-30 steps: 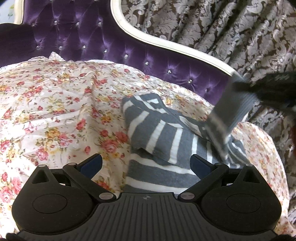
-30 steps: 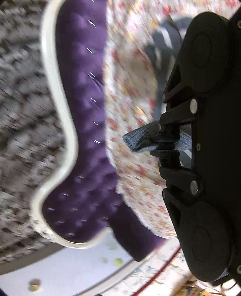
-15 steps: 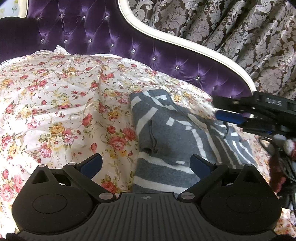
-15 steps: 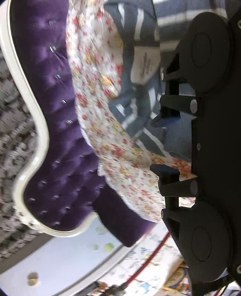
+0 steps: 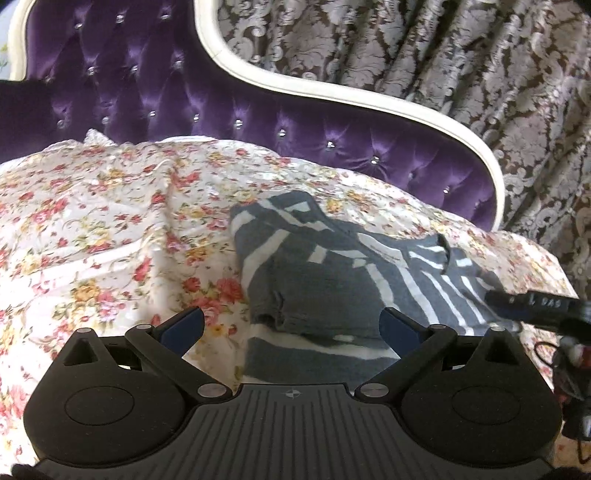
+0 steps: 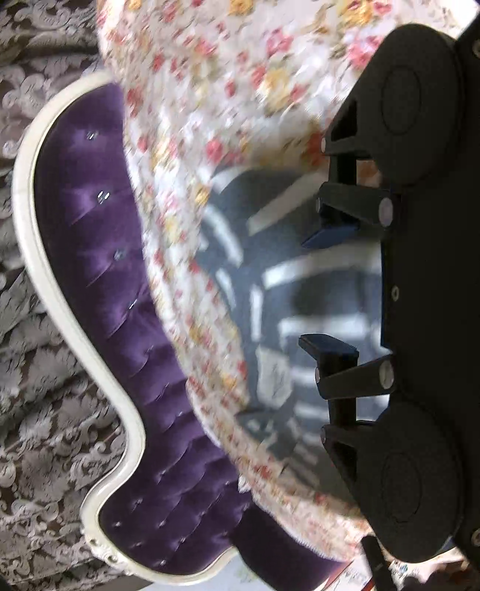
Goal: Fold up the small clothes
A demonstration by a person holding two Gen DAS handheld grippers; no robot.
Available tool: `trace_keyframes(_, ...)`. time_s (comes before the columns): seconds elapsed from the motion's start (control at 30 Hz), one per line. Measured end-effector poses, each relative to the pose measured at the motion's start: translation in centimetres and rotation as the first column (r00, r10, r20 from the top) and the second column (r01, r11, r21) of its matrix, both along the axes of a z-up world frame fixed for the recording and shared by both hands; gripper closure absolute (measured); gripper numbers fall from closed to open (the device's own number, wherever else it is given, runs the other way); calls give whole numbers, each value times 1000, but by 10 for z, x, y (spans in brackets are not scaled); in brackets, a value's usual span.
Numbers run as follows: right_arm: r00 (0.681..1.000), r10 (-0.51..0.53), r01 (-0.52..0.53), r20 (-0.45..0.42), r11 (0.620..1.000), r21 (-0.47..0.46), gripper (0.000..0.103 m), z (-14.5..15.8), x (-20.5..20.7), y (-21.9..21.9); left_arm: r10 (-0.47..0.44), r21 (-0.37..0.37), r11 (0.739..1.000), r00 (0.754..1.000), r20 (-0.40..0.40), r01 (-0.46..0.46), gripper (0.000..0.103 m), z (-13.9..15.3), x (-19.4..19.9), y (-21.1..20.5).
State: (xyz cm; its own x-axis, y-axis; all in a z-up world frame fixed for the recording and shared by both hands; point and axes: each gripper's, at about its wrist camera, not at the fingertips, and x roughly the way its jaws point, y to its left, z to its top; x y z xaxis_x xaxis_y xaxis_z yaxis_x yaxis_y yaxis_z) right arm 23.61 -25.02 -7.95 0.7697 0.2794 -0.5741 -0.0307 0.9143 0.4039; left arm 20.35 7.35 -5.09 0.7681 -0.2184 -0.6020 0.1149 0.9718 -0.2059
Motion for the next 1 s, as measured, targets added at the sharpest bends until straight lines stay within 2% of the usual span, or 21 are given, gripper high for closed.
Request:
trace_keyframes(0.1, 1000, -11, 12, 11, 998, -64, 46, -9, -6, -4, -11, 23, 1000, 1000, -13, 12, 1, -6, 2, -5)
trace_keyframes(0.23, 1000, 3, 1, 22, 989, -148, 46, -5, -12, 1, -17, 36, 999, 998, -53, 19, 1, -17, 6, -7)
trace_keyframes(0.4, 1000, 7, -5, 13, 986, -164, 43, -5, -12, 4, -6, 44, 999, 995, -100, 11, 1, -29, 12, -9)
trace_keyframes(0.5, 1000, 27, -24, 13, 984, -175, 34, -6, -13, 7, -4, 68, 998, 993, -118, 12, 1, -37, 14, -12)
trace_keyframes(0.67, 998, 63, -56, 22, 971, -232, 11, -8, -15, 21, -21, 197, 980, 995, -102, 41, 0, -41, 11, -29)
trace_keyframes(0.8, 996, 86, -74, 25, 951, -301, 5, -10, -16, 34, -32, 196, 980, 997, -75, 46, 0, -43, 7, -31)
trace_keyframes(0.87, 996, 86, -73, 28, 947, -312, 2, -11, -16, 36, -33, 196, 979, 997, -74, 47, 0, -44, 7, -31)
trace_keyframes(1.0, 996, 87, -72, 32, 944, -323, 1, -12, -16, 38, -30, 201, 978, 996, -80, 46, 0, -42, 8, -34)
